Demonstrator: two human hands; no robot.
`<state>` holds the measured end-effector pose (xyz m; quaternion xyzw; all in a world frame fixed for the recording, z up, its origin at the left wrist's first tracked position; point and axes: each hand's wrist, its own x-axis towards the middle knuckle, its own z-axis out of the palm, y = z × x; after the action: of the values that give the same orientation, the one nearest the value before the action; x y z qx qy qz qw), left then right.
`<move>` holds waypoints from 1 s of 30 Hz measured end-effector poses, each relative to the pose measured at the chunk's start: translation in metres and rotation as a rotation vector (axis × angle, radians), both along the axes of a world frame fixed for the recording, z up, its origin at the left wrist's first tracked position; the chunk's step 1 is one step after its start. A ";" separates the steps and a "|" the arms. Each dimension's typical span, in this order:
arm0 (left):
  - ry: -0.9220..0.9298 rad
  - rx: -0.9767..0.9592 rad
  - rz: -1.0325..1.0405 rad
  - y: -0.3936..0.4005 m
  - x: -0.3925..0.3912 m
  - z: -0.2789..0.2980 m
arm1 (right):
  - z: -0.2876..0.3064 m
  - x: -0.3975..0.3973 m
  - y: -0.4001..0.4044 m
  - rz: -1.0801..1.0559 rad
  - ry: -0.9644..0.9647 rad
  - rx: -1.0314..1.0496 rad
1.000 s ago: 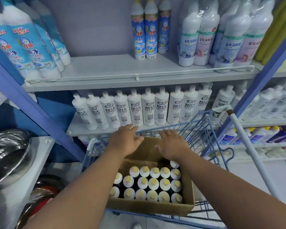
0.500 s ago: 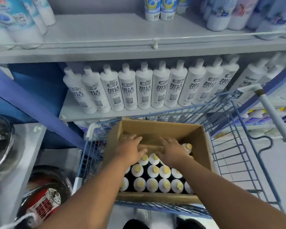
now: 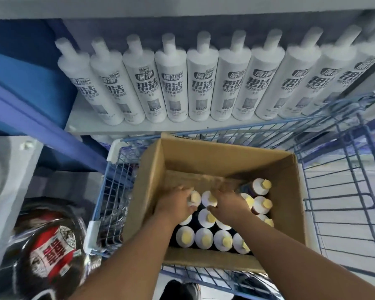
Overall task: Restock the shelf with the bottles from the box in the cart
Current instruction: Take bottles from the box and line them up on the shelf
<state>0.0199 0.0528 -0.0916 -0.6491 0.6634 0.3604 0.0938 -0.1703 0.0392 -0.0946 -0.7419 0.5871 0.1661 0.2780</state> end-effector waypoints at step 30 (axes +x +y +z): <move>0.342 -0.194 0.366 -0.024 -0.005 0.104 | 0.104 -0.022 -0.029 -0.153 -0.402 -0.177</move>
<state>0.0145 0.0291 0.0125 -0.6938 0.5727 0.4104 -0.1487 -0.1923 0.0097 0.0089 -0.7348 0.5867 -0.0588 0.3352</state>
